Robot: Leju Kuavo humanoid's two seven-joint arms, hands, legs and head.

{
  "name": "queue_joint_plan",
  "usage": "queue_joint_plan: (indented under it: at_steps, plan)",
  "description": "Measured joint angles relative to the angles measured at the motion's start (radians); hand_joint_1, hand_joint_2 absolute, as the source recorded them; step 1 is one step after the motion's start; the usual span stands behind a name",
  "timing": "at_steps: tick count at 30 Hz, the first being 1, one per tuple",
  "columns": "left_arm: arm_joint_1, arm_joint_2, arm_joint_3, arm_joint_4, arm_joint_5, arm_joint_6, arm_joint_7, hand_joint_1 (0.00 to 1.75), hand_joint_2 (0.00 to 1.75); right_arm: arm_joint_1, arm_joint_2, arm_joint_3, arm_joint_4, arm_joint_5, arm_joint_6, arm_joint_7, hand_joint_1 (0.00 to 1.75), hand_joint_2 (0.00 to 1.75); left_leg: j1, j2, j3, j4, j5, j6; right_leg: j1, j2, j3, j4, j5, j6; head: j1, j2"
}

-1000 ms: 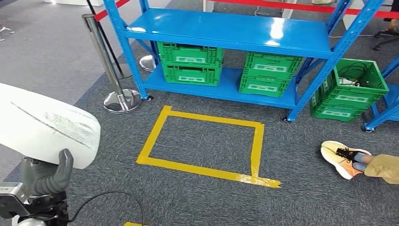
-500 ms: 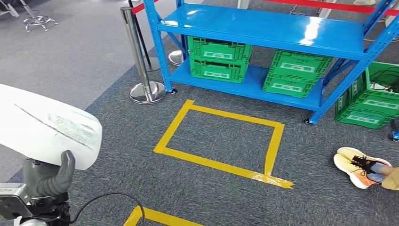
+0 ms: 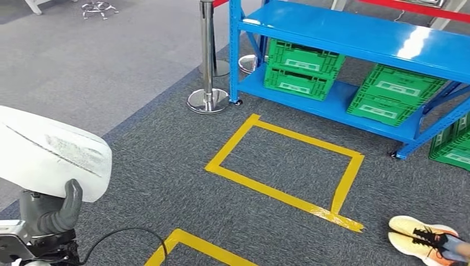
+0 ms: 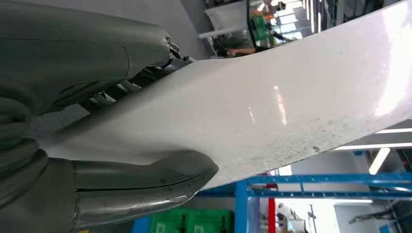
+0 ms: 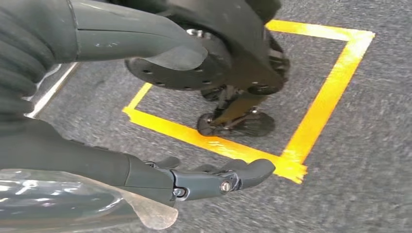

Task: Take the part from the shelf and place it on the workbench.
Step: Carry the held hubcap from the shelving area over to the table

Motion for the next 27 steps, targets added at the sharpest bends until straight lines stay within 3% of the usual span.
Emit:
queue_joint_plan:
  at_steps: [1, 3, 5, 6, 7, 9, 11, 16, 18, 19, 20, 21, 23, 25, 27]
  plan:
    - [0.001, 0.0, 0.001, -0.001, 0.0, 0.006, -0.003, 1.75, 1.75, -0.006, 0.0, 0.0, 0.003, 0.006, -0.001, -0.011, 0.0, 1.75, 0.001, -0.008, -0.003, -0.003, 0.005, 0.008, -0.003, 0.027, -0.014, 0.026, -0.02, 0.004, 0.003, 0.0]
    - [0.001, -0.002, 0.005, -0.002, 0.0, 0.017, -0.011, 1.75, 1.75, -0.019, -0.005, 0.002, 0.024, 0.022, -0.009, -0.042, 0.0, 1.75, -0.001, -0.027, -0.011, -0.005, 0.012, 0.02, -0.005, 0.089, -0.069, 0.144, -0.085, 0.007, 0.008, 0.0]
    - [0.004, -0.003, 0.012, -0.006, 0.005, 0.023, -0.02, 1.75, 1.75, -0.037, -0.017, 0.004, 0.068, 0.036, -0.03, -0.085, 0.0, 1.75, -0.007, -0.05, -0.019, -0.005, 0.018, 0.027, -0.004, 0.108, -0.13, 0.272, -0.128, 0.004, 0.008, 0.0]
    - [0.006, -0.004, 0.018, -0.009, 0.007, 0.024, -0.023, 1.75, 1.75, -0.047, -0.024, 0.007, 0.093, 0.039, -0.042, -0.105, 0.0, 1.75, -0.01, -0.063, -0.021, -0.005, 0.021, 0.029, -0.004, 0.111, -0.142, 0.292, -0.123, 0.001, 0.008, 0.0]
    - [0.007, -0.005, 0.024, -0.012, 0.01, 0.024, -0.025, 1.75, 1.75, -0.057, -0.031, 0.011, 0.116, 0.04, -0.052, -0.12, 0.0, 1.75, -0.013, -0.076, -0.022, -0.005, 0.023, 0.03, -0.003, 0.114, -0.131, 0.267, -0.096, -0.004, 0.008, 0.0]
    - [0.008, -0.006, 0.033, -0.02, 0.012, 0.024, -0.025, 1.75, 1.75, -0.073, -0.041, 0.018, 0.149, 0.04, -0.062, -0.134, 0.0, 1.75, -0.017, -0.1, -0.021, -0.004, 0.026, 0.028, -0.003, 0.133, -0.075, 0.146, -0.021, -0.014, 0.008, 0.0]
    - [0.008, -0.006, 0.036, -0.023, 0.012, 0.024, -0.025, 1.75, 1.75, -0.079, -0.045, 0.022, 0.16, 0.04, -0.064, -0.136, 0.0, 1.75, -0.018, -0.111, -0.021, -0.004, 0.027, 0.027, -0.003, 0.148, -0.04, 0.073, 0.016, -0.019, 0.008, 0.0]
    - [0.008, -0.006, 0.036, -0.023, 0.012, 0.024, -0.025, 1.75, 1.75, -0.08, -0.045, 0.022, 0.161, 0.04, -0.064, -0.136, 0.0, 1.75, -0.018, -0.112, -0.021, -0.004, 0.028, 0.027, -0.003, 0.151, -0.037, 0.066, 0.018, -0.02, 0.008, 0.0]
    - [0.008, -0.007, 0.039, -0.027, 0.012, 0.024, -0.026, 1.75, 1.75, -0.085, -0.05, 0.026, 0.177, 0.039, -0.066, -0.141, 0.0, 1.75, -0.017, -0.128, -0.03, 0.0, 0.032, 0.02, -0.004, 0.176, -0.019, 0.028, 0.013, -0.02, 0.008, 0.0]
    - [0.014, -0.007, 0.046, -0.032, 0.007, 0.027, -0.026, 1.75, 1.75, -0.091, -0.056, 0.036, 0.193, 0.039, -0.073, -0.15, 0.0, 1.75, -0.016, -0.131, -0.039, 0.007, 0.032, 0.011, -0.005, 0.177, -0.009, 0.007, 0.015, -0.023, 0.007, 0.0]
    - [0.033, -0.01, 0.064, -0.04, -0.021, 0.035, -0.023, 1.75, 1.75, -0.094, -0.065, 0.059, 0.22, 0.037, -0.084, -0.152, 0.0, 1.75, -0.011, -0.116, -0.08, 0.089, -0.004, -0.006, -0.006, 0.157, -0.002, -0.011, 0.015, -0.027, 0.004, 0.0]
    - [0.058, -0.013, 0.083, -0.049, -0.054, 0.046, -0.018, 1.75, 1.75, -0.093, -0.074, 0.084, 0.241, 0.036, -0.094, -0.149, 0.0, 1.75, -0.004, -0.095, -0.112, 0.161, -0.034, -0.022, -0.006, 0.12, 0.0, -0.013, 0.018, -0.03, 0.001, 0.0]
    - [0.112, -0.021, 0.125, -0.068, -0.122, 0.064, -0.005, 1.75, 1.75, -0.078, -0.09, 0.138, 0.27, 0.027, -0.109, -0.123, 0.0, 1.75, 0.007, -0.043, -0.134, 0.236, -0.064, -0.044, -0.006, 0.054, 0.002, -0.016, 0.018, -0.032, -0.004, 0.0]
    - [0.145, -0.028, 0.152, -0.086, -0.142, 0.066, -0.002, 1.75, 1.75, -0.057, -0.098, 0.169, 0.263, 0.014, -0.113, -0.096, 0.0, 1.75, 0.005, -0.003, -0.053, 0.091, -0.007, -0.04, -0.003, 0.031, 0.006, -0.015, 0.012, -0.025, -0.004, 0.0]
    - [0.168, -0.037, 0.176, -0.101, -0.153, 0.061, -0.002, 1.75, 1.75, -0.036, -0.105, 0.192, 0.251, -0.002, -0.118, -0.076, 0.0, 1.75, -0.001, 0.025, -0.014, 0.012, 0.008, -0.025, 0.002, 0.012, 0.005, -0.014, 0.004, -0.015, -0.003, 0.0]
